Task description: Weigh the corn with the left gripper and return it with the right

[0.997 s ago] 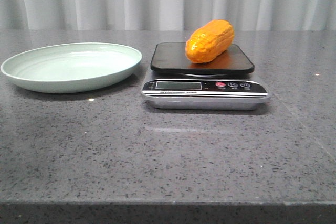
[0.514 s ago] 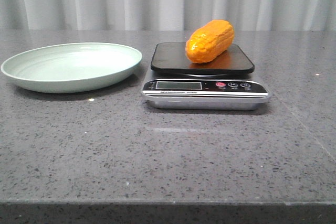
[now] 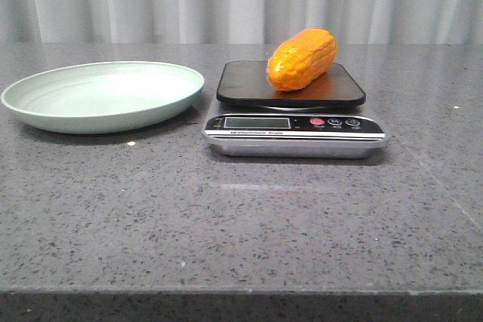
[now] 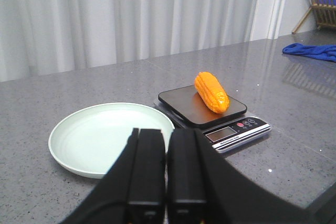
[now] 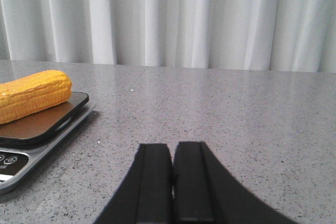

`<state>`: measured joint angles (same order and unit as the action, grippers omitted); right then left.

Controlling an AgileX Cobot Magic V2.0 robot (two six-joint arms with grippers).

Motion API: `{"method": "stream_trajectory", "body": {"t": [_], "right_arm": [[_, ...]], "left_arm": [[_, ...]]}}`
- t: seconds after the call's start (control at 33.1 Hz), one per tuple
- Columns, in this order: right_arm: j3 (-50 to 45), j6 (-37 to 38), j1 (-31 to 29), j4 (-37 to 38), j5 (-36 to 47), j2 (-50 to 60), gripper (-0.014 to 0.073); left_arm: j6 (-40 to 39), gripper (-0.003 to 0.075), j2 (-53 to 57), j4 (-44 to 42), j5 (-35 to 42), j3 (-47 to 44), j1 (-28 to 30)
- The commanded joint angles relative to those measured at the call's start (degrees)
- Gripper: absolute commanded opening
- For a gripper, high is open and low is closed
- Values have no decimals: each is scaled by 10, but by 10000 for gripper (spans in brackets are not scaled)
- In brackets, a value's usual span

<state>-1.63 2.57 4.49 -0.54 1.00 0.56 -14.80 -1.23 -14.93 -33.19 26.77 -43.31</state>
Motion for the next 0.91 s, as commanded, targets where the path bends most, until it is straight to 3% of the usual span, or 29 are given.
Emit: {"method": "stream_trajectory", "body": {"t": [0.0, 0.12, 0.33, 0.48, 0.73, 0.88], "right_arm": [[5, -3, 0, 2, 50, 10, 162], [5, -3, 0, 2, 59, 10, 162], [19, -3, 0, 0, 150, 10, 162], [112, -3, 0, 0, 70, -24, 162], [277, -3, 0, -37, -120, -189, 162], [296, -3, 0, -49, -134, -234, 162]], "left_arm": [[1, 134, -7, -6, 52, 13, -3], [1, 134, -7, -6, 52, 13, -3], [1, 134, -7, -6, 52, 13, -3], [1, 134, -7, -6, 52, 13, -3], [1, 134, -7, -6, 52, 13, -3], [1, 134, -7, -6, 52, 13, -3]]}}
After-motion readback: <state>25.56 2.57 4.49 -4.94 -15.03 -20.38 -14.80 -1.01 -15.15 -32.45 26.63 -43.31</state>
